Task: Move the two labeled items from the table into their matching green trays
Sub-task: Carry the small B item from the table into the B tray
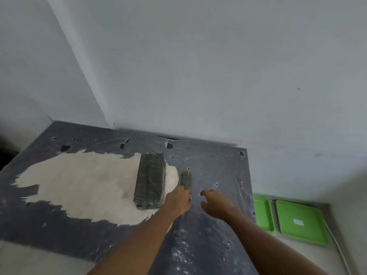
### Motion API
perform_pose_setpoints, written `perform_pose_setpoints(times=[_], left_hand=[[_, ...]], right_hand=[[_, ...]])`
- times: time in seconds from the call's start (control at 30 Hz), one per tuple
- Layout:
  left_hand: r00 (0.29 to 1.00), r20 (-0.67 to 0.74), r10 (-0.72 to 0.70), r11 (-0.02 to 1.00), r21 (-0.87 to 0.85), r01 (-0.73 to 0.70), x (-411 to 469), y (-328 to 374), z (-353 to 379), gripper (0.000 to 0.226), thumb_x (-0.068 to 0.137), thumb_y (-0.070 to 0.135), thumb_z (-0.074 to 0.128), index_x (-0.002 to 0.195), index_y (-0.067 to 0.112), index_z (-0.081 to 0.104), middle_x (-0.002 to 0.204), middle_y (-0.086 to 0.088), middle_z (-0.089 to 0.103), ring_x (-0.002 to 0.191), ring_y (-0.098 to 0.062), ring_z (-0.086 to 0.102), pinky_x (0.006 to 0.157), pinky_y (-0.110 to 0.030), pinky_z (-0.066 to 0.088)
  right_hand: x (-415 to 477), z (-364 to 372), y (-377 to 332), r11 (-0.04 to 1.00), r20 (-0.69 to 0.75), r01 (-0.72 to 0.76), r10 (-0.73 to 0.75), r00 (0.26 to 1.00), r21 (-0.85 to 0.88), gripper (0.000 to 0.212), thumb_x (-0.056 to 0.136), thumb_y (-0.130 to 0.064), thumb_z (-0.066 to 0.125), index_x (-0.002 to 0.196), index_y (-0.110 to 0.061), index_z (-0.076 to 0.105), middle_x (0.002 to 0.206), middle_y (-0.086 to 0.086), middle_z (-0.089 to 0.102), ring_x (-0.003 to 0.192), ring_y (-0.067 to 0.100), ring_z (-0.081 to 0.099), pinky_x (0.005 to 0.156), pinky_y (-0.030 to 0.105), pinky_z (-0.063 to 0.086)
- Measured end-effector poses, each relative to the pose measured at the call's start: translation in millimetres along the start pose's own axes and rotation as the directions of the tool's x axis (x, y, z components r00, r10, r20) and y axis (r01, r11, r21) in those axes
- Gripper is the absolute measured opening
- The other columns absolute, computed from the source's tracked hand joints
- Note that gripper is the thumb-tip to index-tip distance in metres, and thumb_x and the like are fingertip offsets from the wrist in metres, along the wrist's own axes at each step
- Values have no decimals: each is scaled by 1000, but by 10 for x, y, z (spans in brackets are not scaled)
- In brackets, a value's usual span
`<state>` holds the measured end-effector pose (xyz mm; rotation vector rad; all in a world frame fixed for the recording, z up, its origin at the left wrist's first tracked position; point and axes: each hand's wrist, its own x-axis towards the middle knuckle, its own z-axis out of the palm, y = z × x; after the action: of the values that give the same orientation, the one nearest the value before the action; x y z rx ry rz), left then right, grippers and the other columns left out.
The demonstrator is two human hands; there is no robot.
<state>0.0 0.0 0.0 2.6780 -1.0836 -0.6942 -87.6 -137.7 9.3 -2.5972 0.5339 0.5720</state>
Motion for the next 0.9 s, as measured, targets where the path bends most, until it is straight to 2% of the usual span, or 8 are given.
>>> perform_pose_setpoints(times=[0.23, 0.4, 0.53, 0.6, 0.67, 0.73, 0.8, 0.9], left_hand=[[997, 72, 9, 995, 95, -16, 569, -241, 289, 35, 98, 38, 52, 132, 31, 56, 138, -14, 42, 121, -32, 52, 102, -42, 48], [998, 54, 19, 1000, 5, -19, 711, -325, 488, 33, 94, 39, 61, 126, 29, 58, 145, -10, 30, 129, -30, 45, 106, -42, 47], [999, -10, 32, 997, -75, -32, 781, -384, 471, 30, 91, 28, 64, 119, 24, 54, 135, -11, 38, 117, -27, 51, 96, -36, 53], [998, -49, 42, 985, -168, -49, 820, -397, 377, 34, 85, 29, 67, 116, 26, 53, 122, -8, 47, 108, -25, 56, 90, -31, 55], [994, -106, 5, 949, -312, -38, 854, -384, 229, 24, 83, 26, 66, 104, 27, 55, 104, -1, 58, 92, -17, 62, 77, -21, 53], [990, -120, -71, 878, -479, 5, 885, -354, 83, 10, 88, 21, 61, 90, 28, 54, 82, 7, 62, 68, -4, 60, 58, -12, 46], [988, -80, -132, 788, -613, 56, 892, -310, -49, 11, 93, 22, 49, 85, 29, 54, 69, 8, 59, 50, 0, 51, 46, -11, 38], [991, 3, -135, 656, -749, 92, 849, -237, -232, 20, 96, 23, 39, 90, 20, 58, 82, -7, 67, 60, -12, 56, 50, -21, 42]], right_hand=[[573, 195, -9, 997, 46, -74, 73, 996, 30, 42, 95, -32, 45, 135, -17, 46, 139, 13, 52, 121, 35, 55, 101, 47, 47], [788, 318, 43, 995, 70, -92, 88, 994, 46, 41, 96, -29, 44, 135, -18, 46, 137, 12, 53, 118, 34, 56, 97, 46, 49], [858, 337, 120, 994, 50, -74, 70, 996, 82, 43, 96, -24, 42, 139, -18, 42, 140, 12, 51, 120, 33, 55, 99, 45, 48], [871, 284, 144, 993, 16, -57, 56, 998, 104, 46, 95, -20, 44, 141, -19, 39, 142, 11, 48, 122, 33, 53, 100, 46, 48], [862, 200, 153, 991, -41, -20, 25, 999, 134, 50, 93, -14, 45, 142, -18, 37, 145, 11, 45, 123, 32, 51, 100, 47, 47], [833, 107, 156, 990, -121, 40, -23, 992, 136, 54, 90, -7, 46, 142, -15, 34, 148, 11, 40, 125, 32, 50, 99, 47, 48], [782, 21, 171, 991, -195, 83, -60, 979, 107, 60, 89, -4, 50, 144, -15, 30, 154, 11, 32, 131, 31, 44, 99, 46, 49], [668, -94, 211, 993, -250, 111, -101, 963, 28, 64, 90, -13, 59, 145, -19, 28, 157, 9, 28, 137, 29, 37, 103, 45, 46]])
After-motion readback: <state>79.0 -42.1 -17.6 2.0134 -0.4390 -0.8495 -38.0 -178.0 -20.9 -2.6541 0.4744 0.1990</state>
